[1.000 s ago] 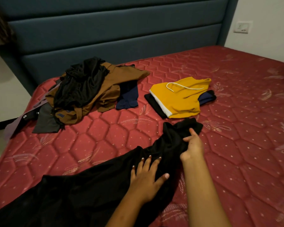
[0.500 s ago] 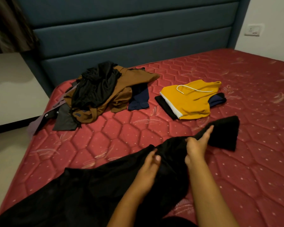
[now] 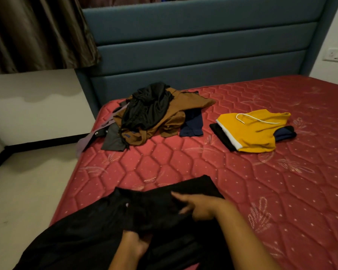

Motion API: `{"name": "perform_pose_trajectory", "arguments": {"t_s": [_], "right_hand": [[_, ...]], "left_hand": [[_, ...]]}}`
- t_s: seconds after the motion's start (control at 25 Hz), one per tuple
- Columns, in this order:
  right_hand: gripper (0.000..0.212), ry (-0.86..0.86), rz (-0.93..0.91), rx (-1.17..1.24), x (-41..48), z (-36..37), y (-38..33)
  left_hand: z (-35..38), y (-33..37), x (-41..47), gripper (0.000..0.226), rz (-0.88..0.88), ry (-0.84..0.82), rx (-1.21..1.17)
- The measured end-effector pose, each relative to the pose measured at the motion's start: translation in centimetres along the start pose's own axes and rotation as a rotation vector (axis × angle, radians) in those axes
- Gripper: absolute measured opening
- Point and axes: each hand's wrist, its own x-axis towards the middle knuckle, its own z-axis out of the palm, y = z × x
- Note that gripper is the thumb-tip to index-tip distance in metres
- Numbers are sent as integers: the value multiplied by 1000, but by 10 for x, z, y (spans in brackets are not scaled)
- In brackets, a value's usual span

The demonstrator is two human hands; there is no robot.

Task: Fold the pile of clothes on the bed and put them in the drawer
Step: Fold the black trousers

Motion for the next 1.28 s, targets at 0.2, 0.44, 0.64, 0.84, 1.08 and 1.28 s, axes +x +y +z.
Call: {"name": "perform_pose_trajectory", "arguments": {"t_s": [0.2, 0.44, 0.64, 0.84, 1.08, 1.28], "right_hand": [[71, 205, 127, 116, -9, 0, 21], [67, 536, 453, -240, 1, -11, 48], [73, 428, 538, -241, 13, -7, 49], [72, 443, 526, -346, 25, 6, 10], [67, 342, 510, -474, 38, 17, 3], [63, 138, 115, -607, 57, 60, -39]], "left_hand": [[-4, 3, -1, 69, -32, -72, 226], [-15, 20, 1, 78, 310, 80, 775], [-40, 20, -10, 77, 468, 218, 1071], [-44, -4, -19, 70, 604, 492, 1571], [-60, -25, -10, 59, 791, 417, 1760], [-64, -30, -4, 59, 728, 313, 1943]]}}
